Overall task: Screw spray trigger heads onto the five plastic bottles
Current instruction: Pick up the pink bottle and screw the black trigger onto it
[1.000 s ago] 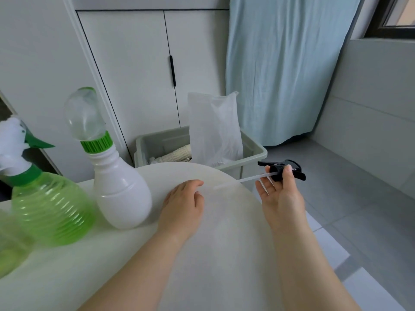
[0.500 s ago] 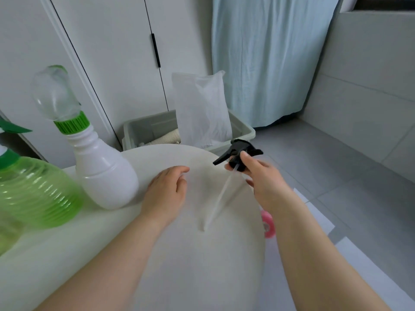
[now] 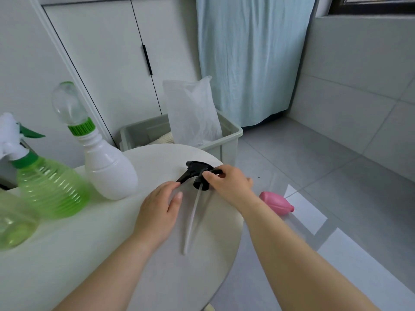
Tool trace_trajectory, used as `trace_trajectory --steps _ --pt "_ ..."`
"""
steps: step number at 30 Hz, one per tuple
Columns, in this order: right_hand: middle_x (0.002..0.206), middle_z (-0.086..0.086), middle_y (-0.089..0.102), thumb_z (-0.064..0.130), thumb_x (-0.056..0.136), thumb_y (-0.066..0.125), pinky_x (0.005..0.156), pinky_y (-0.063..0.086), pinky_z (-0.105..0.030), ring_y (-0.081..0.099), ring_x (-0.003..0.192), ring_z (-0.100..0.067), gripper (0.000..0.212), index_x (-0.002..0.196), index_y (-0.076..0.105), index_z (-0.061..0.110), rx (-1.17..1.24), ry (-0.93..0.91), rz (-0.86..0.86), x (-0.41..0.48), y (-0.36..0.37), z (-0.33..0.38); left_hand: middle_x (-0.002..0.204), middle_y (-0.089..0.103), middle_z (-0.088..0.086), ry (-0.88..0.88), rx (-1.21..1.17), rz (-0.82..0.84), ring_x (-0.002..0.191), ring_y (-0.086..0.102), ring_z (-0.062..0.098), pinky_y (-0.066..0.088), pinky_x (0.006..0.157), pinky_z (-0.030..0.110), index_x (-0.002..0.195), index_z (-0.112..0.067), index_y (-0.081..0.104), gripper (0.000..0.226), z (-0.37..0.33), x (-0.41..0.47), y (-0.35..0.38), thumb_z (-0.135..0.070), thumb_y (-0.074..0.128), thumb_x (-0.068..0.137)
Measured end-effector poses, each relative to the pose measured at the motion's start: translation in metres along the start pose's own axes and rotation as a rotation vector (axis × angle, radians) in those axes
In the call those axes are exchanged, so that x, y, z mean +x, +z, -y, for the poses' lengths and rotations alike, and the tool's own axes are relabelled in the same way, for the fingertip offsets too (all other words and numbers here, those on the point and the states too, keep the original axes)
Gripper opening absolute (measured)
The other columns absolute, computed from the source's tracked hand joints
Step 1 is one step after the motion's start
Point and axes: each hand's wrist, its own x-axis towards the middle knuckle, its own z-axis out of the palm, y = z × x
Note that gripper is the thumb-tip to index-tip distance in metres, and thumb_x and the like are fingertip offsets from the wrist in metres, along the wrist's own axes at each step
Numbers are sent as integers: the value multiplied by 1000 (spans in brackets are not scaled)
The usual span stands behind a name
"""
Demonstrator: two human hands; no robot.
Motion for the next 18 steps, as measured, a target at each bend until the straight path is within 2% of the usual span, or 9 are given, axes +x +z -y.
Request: trace_trajectory --steps 3,6,9,12,14,16,18 --pt "106 -3 66 43 83 49 86 20 -32 47 112 -25 35 109 59 22 -106 -6 -75 -3 4 -1 141 40 9 -29 34 27 132 33 22 20 110 31 127 -10 44 37 3 -3 -3 -19 41 91" --pt "117 -4 63 41 84 49 90 23 -33 45 117 -26 40 118 54 20 -151 26 -111 -9 0 -2 145 33 8 -49 38 68 135 27 20 16 111 30 130 -11 40 40 3 -8 -9 -23 40 92" --pt "122 -6 59 39 86 48 98 25 -35 48 118 -27 40 120 50 19 -138 92 -113 -22 -11 -3 143 38 8 -53 29 87 133 30 21 19 110 30 128 -9 41 39 2 -17 -19 -23 41 92" --pt "121 -5 61 35 86 46 101 30 -36 51 114 -28 34 116 53 20 -99 156 -141 -42 -29 -8 135 47 9 -22 -16 55 127 39 22 25 105 29 123 -9 47 35 -9 -30 -30 -20 44 90" --pt "118 -4 62 31 86 46 92 38 -30 54 105 -24 33 116 54 20 -83 186 -183 -58 -41 -16 130 52 7 20 -60 24 123 43 21 28 101 26 119 -11 51 31 -23 -39 -36 -17 46 89" --pt "111 -5 65 28 85 48 80 40 -26 57 94 -23 30 112 57 20 -54 211 -233 -68 -52 -31 123 57 5 103 -98 -11 116 47 18 29 92 17 114 -13 56 27 -40 -48 -35 -16 48 88" --pt "93 -10 65 21 84 49 79 45 -25 57 84 -25 20 98 61 16 -23 225 -252 -71 -62 -53 113 61 3 219 -136 -30 104 49 11 26 80 6 107 -13 61 23 -62 -56 -25 -14 51 86"
